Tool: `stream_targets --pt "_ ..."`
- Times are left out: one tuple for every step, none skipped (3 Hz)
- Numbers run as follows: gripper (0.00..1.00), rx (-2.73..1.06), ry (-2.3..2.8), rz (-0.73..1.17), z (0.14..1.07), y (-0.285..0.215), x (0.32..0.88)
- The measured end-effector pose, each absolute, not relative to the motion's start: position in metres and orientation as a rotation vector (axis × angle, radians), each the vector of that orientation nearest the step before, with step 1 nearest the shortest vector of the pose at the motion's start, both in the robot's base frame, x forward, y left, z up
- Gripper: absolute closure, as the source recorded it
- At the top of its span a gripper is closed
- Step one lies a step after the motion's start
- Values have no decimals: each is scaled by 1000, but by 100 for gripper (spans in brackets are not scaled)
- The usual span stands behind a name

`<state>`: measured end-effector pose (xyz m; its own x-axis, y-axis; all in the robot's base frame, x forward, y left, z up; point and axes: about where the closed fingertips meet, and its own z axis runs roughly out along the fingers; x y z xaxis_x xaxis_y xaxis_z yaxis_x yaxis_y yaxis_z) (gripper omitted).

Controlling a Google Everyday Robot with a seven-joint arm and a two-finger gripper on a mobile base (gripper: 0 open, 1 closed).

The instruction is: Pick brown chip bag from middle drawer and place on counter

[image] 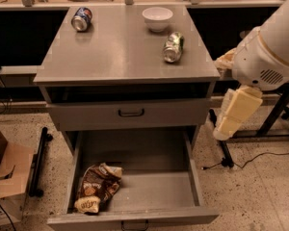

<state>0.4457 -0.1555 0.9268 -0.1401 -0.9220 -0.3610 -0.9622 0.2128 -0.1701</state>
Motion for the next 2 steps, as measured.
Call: stream_targets --pt "0 -1750 2109 143 927 -156 446" --pt "0 -1752 2118 184 903 -143 446"
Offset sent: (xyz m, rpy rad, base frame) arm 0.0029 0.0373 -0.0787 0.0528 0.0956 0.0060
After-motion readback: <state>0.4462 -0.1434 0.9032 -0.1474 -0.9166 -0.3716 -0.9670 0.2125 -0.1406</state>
